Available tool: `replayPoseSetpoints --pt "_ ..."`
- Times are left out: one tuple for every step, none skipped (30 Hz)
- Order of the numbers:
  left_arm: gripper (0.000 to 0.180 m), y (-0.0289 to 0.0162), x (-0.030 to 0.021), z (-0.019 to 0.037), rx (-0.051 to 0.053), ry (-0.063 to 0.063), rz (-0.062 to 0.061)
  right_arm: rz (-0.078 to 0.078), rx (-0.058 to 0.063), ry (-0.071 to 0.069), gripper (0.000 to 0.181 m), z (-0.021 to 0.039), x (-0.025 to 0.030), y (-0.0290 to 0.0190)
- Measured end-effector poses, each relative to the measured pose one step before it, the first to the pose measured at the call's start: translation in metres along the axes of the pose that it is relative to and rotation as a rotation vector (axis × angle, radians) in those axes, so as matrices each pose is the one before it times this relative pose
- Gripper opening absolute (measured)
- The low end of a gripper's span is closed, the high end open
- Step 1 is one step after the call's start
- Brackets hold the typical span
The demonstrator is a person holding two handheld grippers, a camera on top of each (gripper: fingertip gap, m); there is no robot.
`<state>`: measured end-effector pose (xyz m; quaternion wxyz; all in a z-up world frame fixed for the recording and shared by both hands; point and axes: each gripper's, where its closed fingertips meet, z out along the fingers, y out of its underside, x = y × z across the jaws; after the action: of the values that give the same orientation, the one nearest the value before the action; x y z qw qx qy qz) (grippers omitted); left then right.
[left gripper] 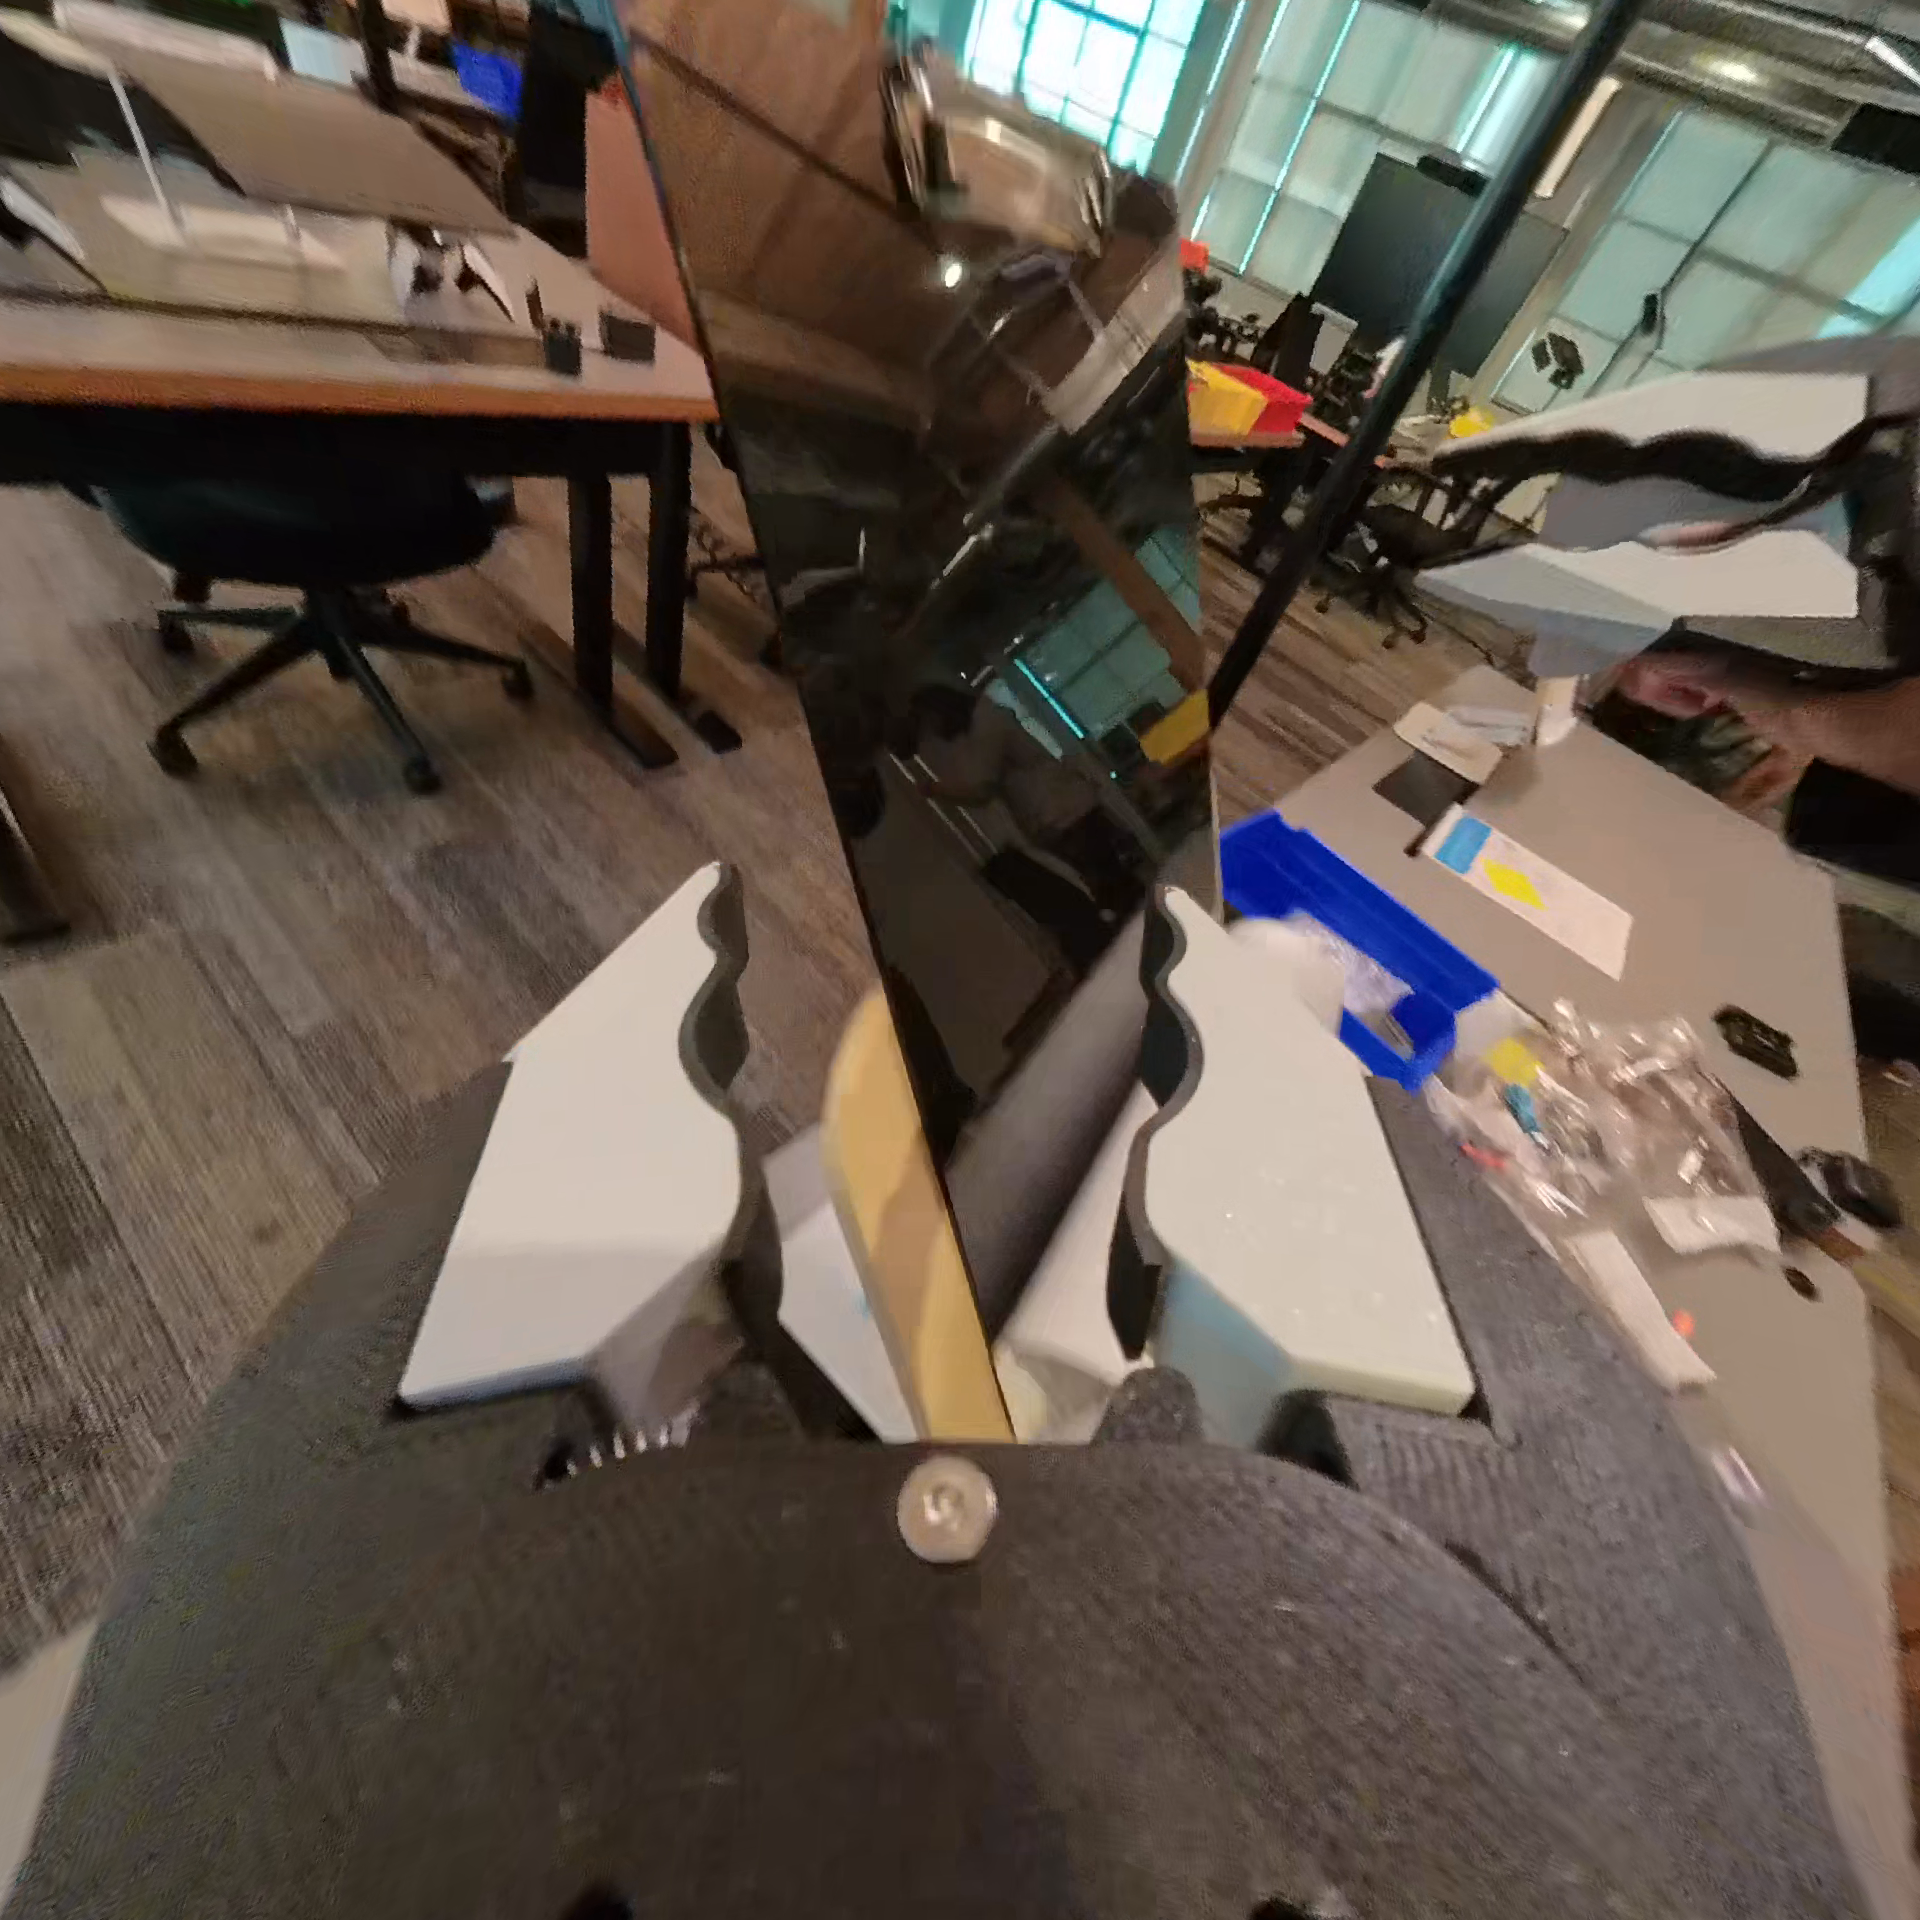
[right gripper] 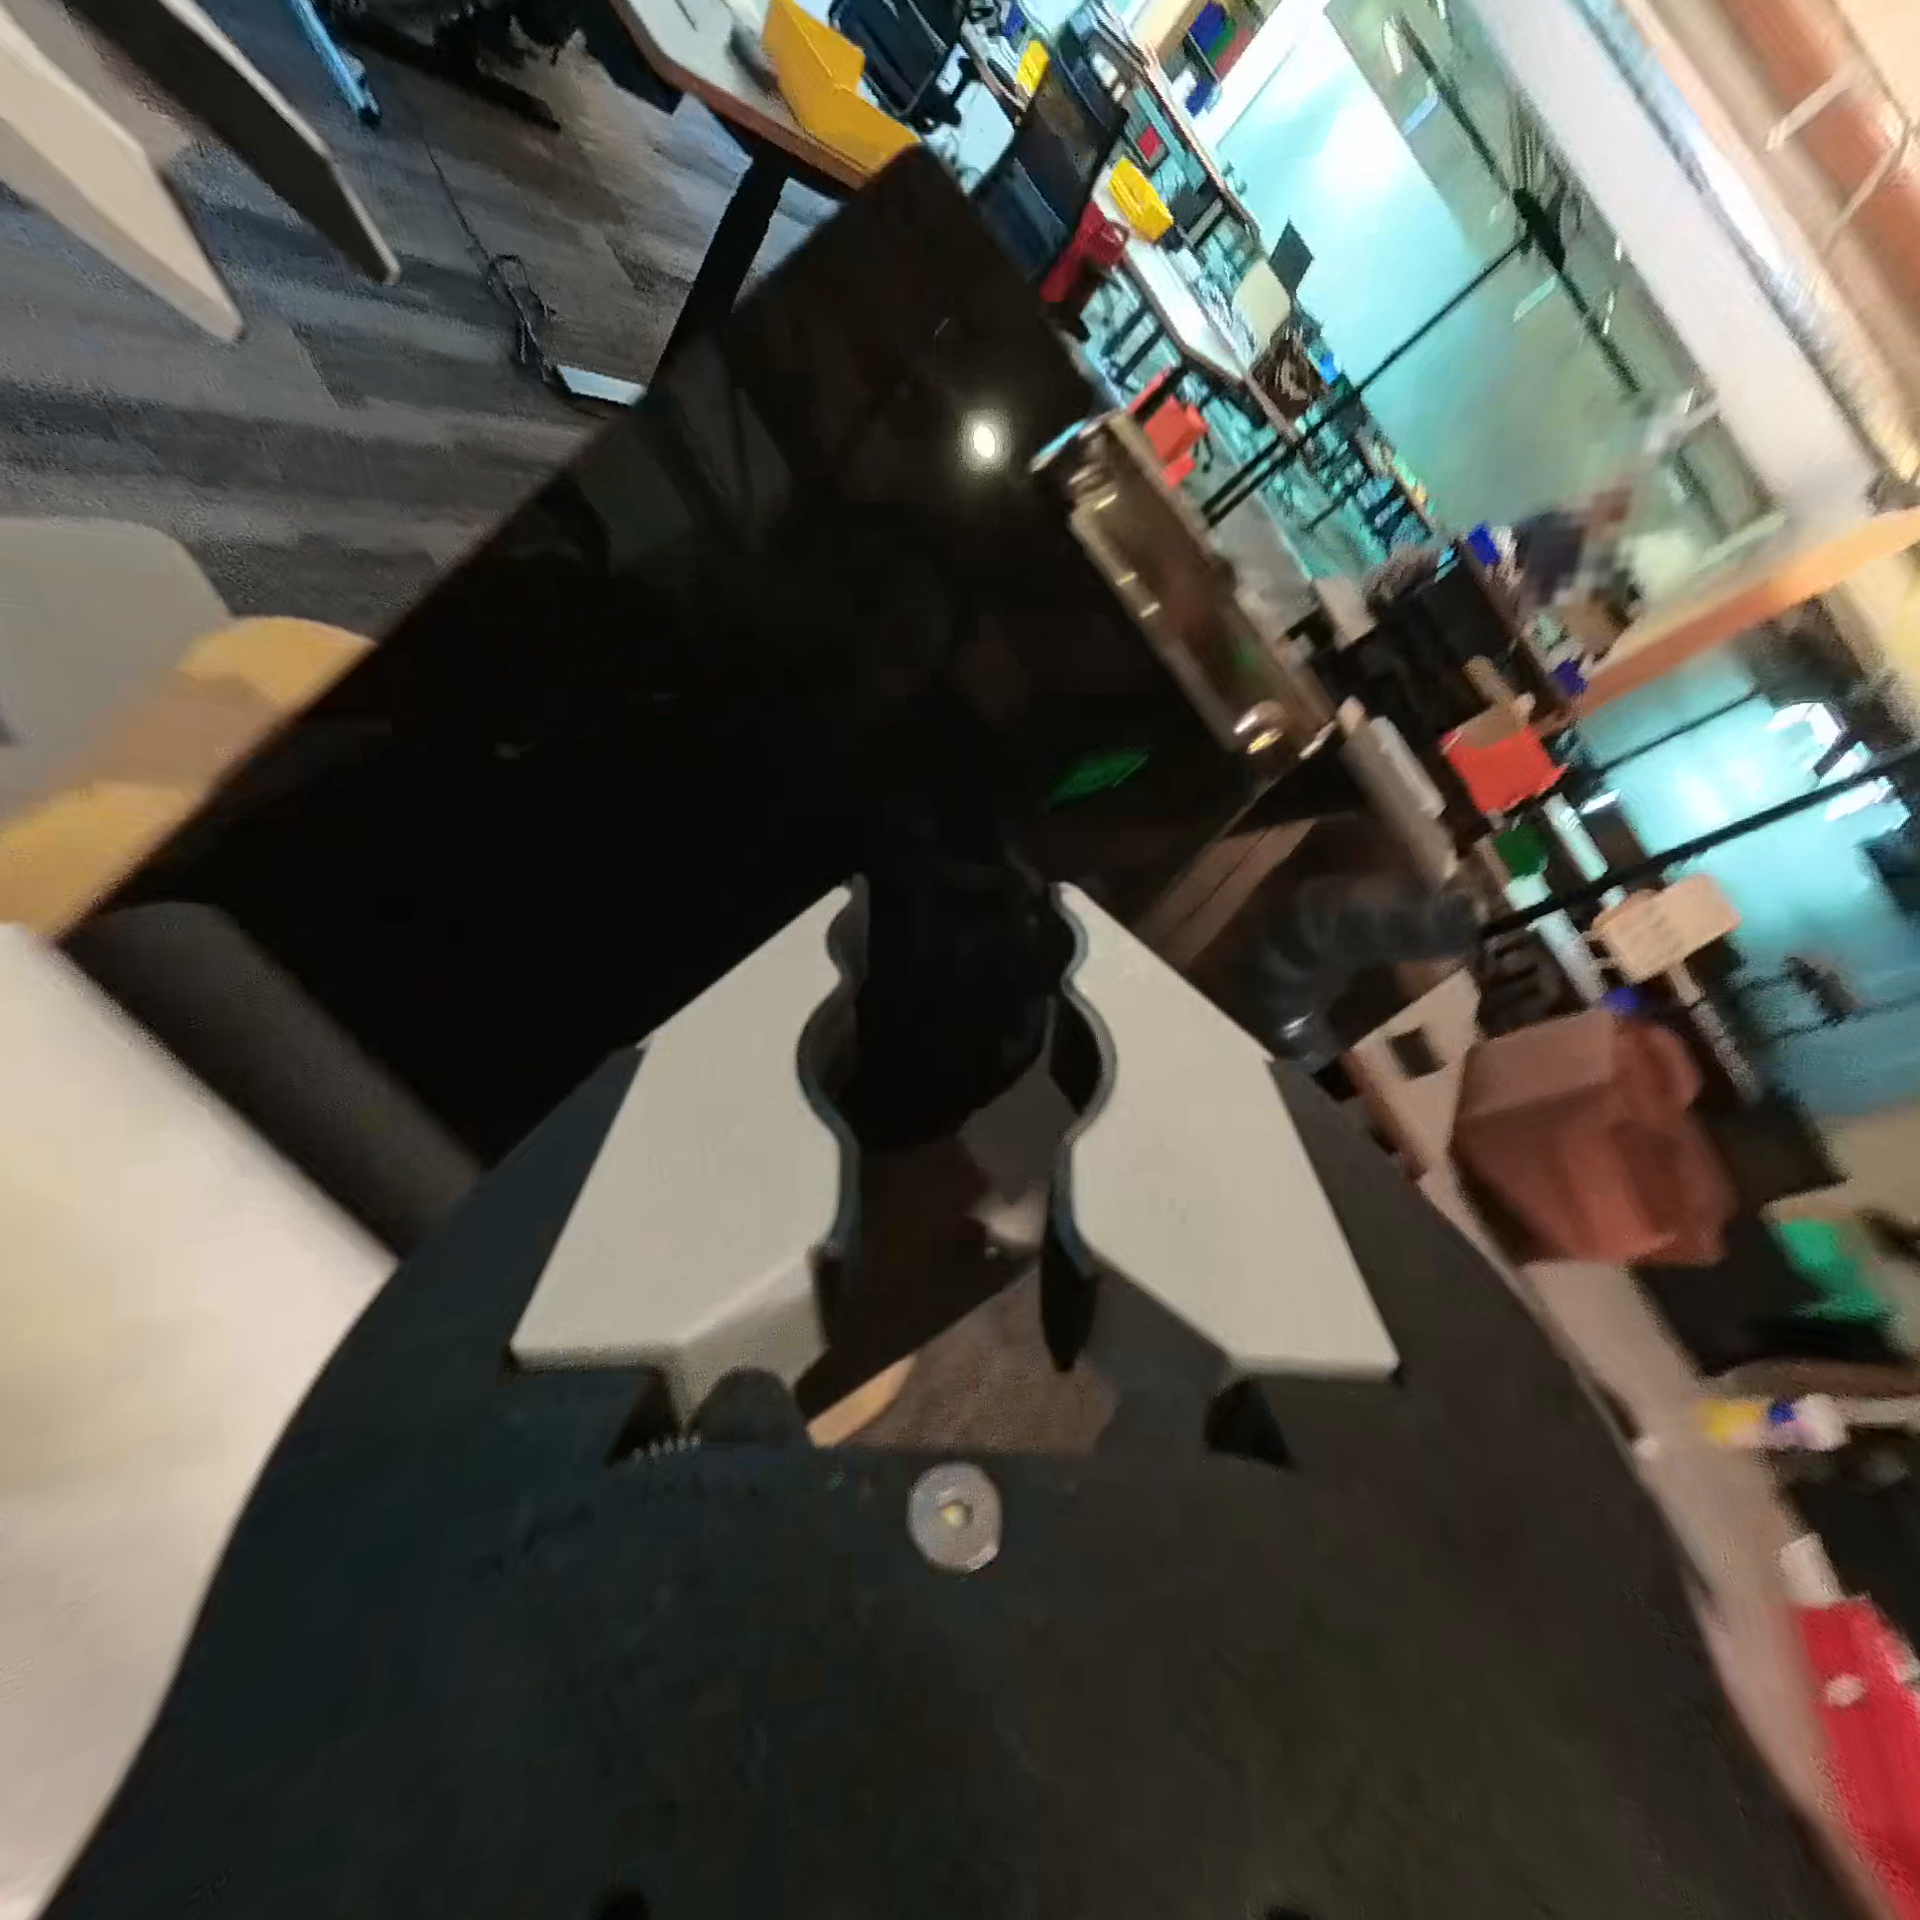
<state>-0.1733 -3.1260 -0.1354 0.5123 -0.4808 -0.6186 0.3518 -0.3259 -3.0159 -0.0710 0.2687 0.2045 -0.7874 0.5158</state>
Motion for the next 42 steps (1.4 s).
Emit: replayPoseSetpoints --pt "0.076 -0.01547 -0.00695 0.01995 0.0066 -0.0131 0.0029 -0.0504 0.0069 -0.0035 0.032 0.01356 0.01853 -0.00430" --pt "0.075 -0.01251 -0.00546 0.01756 0.0031 -0.0068 -0.0157 -0.0444 0.0094 -0.0069 0.032 0.01223 0.01424 -0.00349" --pt "0.074 -0.01119 -0.00103 0.01406 0.0078 0.0107 -0.0200 -0.0397 0.0133 -0.0050 0.032 0.01090 0.01077 -0.00320" --pt "0.072 -0.01011 0.00114 0.01076 0.0150 0.0107 -0.0077 -0.0369 0.0139 -0.0041 0.030 0.00985 0.00778 -0.00284" --pt "0.069 -0.00702 -0.00048 0.00835 0.0055 -0.0081 0.0175 -0.0370 0.0101 -0.0068 0.029 0.00914 0.00497 -0.00233" --pt "0.067 -0.00380 -0.00280 0.00677 -0.0071 -0.0249 0.0335 -0.0375 0.0087 -0.0069 0.027 0.00833 0.00299 -0.00240" --pt "0.066 -0.00161 -0.00405 0.00555 -0.0123 -0.0276 0.0293 -0.0385 0.0061 -0.0034 0.026 0.00801 0.00210 -0.00223" --pt "0.065 -0.00097 -0.00254 0.00488 -0.0064 -0.0109 0.0130 -0.0383 0.0040 -0.0068 0.025 0.00752 0.00064 -0.00194" --pt "0.064 -0.00093 -0.00044 0.00424 -0.0012 0.0101 -0.0055 -0.0349 0.0004 -0.0058 0.024 0.00722 0.00009 -0.00130" --pt "0.062 -0.00136 -0.00012 0.00390 0.0039 0.0166 -0.0180 -0.0283 -0.0043 -0.0052 0.023 0.00655 0.00007 -0.00020" --pt "0.059 -0.00089 -0.00051 0.00353 0.0027 0.0152 -0.0173 -0.0179 -0.0058 -0.0119 0.024 0.00584 -0.00098 0.00057" --pt "0.055 -0.00021 -0.00085 0.00345 -0.0011 0.0128 -0.0112 -0.0115 -0.0038 -0.0094 0.025 0.00502 -0.00044 0.00075" --pt "0.052 0.00034 0.00014 0.00340 -0.0061 0.0170 -0.0037 -0.0150 -0.0059 -0.0146 0.024 0.00401 -0.00118 0.00109" --pt "0.047 0.00026 -0.00037 0.00276 -0.0049 0.0108 -0.0023 -0.0209 -0.0105 -0.0138 0.023 0.00326 -0.00108 0.00124" --pt "0.040 -0.00110 -0.00174 0.00172 0.0062 0.0025 -0.0048 -0.0220 -0.0090 -0.0085 0.021 0.00241 -0.00020 0.00065" --pt "0.031 -0.00203 -0.00069 0.00080 0.0116 0.0132 -0.0084 -0.0171 -0.0071 -0.0057 0.018 0.00180 0.00044 -0.00004" --pt "0.028 -0.00108 0.00107 0.00059 0.0051 0.0276 -0.0116 -0.0126 -0.0074 -0.0044 0.014 0.00150 0.00094 -0.00024" --pt "0.025 -0.00106 0.00087 0.00037 0.0049 0.0276 -0.0165 -0.0088 -0.0093 -0.0062 0.010 0.00146 0.00089 0.00013" --pt "0.023 -0.00084 0.00014 -0.00024 0.0041 0.0219 -0.0142 -0.0080 -0.0133 -0.0103 0.007 0.00134 0.00023 0.00123" --pt "0.021 -0.00015 0.00017 -0.00021 0.0007 0.0180 -0.0074 -0.0125 -0.0189 -0.0150 0.003 0.00158 -0.00068 0.00301" --pt "0.019 -0.00020 0.00021 -0.00043 0.0023 0.0144 -0.0032 -0.0156 -0.0129 -0.0097 0.002 0.00103 -0.00036 0.00270" --pt "0.019 0.00038 -0.00058 -0.00027 -0.0006 0.0068 -0.0026 -0.0144 -0.0032 -0.0091 0.001 0.00021 -0.00019 0.00110" --pt "0.018 0.00001 0.00016 -0.00024 0.0031 0.0099 0.0006 -0.0073 -0.0029 -0.0127 0.001 0.00017 -0.00038 0.00033" --pt "0.018 -0.00006 0.00023 -0.00012 0.0038 0.0098 -0.0027 -0.0019 -0.0084 -0.0142 0.001 0.00012 -0.00021 0.00009" --pt "0.017 -0.00029 -0.00005 -0.00010 0.0056 0.0071 -0.0037 -0.0025 -0.0117 -0.0152 0.001 0.00015 -0.00016 0.00000" --pt "0.017 0.00000 -0.00024 -0.00006 0.0031 0.0046 -0.0032 0.0000 -0.0095 -0.0161 0.001 -0.00043 -0.00032 -0.00012" --pt "0.017 -0.00030 0.00028 -0.00009 0.0055 0.0028 -0.0027 0.0061 -0.0073 -0.0171 0.000 -0.00106 -0.00026 0.00001" --pt "0.017 -0.00030 0.00087 0.00017 0.0037 0.0006 -0.0044 0.0108 -0.0053 -0.0176 0.001 -0.00165 -0.00045 0.00042" --pt "0.017 -0.00032 0.00129 0.00030 0.0027 -0.0018 -0.0022 0.0143 -0.0009 -0.0154 0.001 -0.00222 -0.00043 0.00040" --pt "0.018 -0.00051 0.00142 0.00041 0.0032 -0.0037 0.0022 0.0148 -0.0012 -0.0145 0.001 -0.00234 -0.00037 0.00053" --pt "0.018 -0.00009 0.00160 0.00057 0.0011 -0.0020 0.0012 0.0131 -0.0014 -0.0139 0.001 -0.00240 -0.00057 0.00058" --pt "0.018 -0.00002 0.00171 0.00047 0.0004 -0.0009 -0.0024 0.0123 -0.0003 -0.0136 0.001 -0.00223 -0.00057 0.00030" --pt "0.018 0.00004 0.00149 0.00024 0.0008 -0.0009 -0.0071 0.0125 -0.0004 -0.0145 0.001 -0.00210 -0.00059 0.00030" --pt "0.018 -0.00004 0.00115 0.00012 0.0021 -0.0021 -0.0062 0.0172 -0.0002 -0.0167 0.001 -0.00172 -0.00061 0.00005" --pt "0.018 0.00013 0.00036 0.00036 -0.0004 -0.0027 -0.0138 0.0205 -0.0005 -0.0170 0.000 -0.00107 -0.00052 0.00016" --pt "0.018 -0.00013 0.00011 0.00038 0.0002 -0.0010 -0.0182 0.0174 0.0016 -0.0113 0.000 -0.00083 -0.00029 0.00035" --pt "0.019 -0.00017 -0.00003 0.00038 0.0015 -0.0029 -0.0097 0.0135 0.0041 -0.0057 0.000 -0.00043 -0.00017 0.00024" --pt "0.019 -0.00002 0.00002 0.00042 0.0001 -0.0067 -0.0003 0.0052 0.0006 0.0004 0.000 -0.00029 0.00005 0.00070" --pt "0.020 0.00013 0.00024 0.00051 -0.0008 -0.0085 0.0004 -0.0064 0.0006 0.0101 0.000 -0.00026 0.00012 0.00044" --pt "0.020 -0.00007 0.00005 0.00006 -0.0002 -0.0084 -0.0041 -0.0097 0.0048 0.0184 0.000 -0.00045 0.00001 -0.00038" --pt "0.020 -0.00001 -0.00013 -0.00038 0.0010 -0.0071 -0.0071 -0.0094 0.0097 0.0231 0.000 -0.00073 -0.00009 -0.00082" --pt "0.020 0.00021 -0.00012 -0.00050 0.0024 -0.0028 -0.0127 -0.0110 0.0111 0.0291 0.000 -0.00026 -0.00002 -0.00064"
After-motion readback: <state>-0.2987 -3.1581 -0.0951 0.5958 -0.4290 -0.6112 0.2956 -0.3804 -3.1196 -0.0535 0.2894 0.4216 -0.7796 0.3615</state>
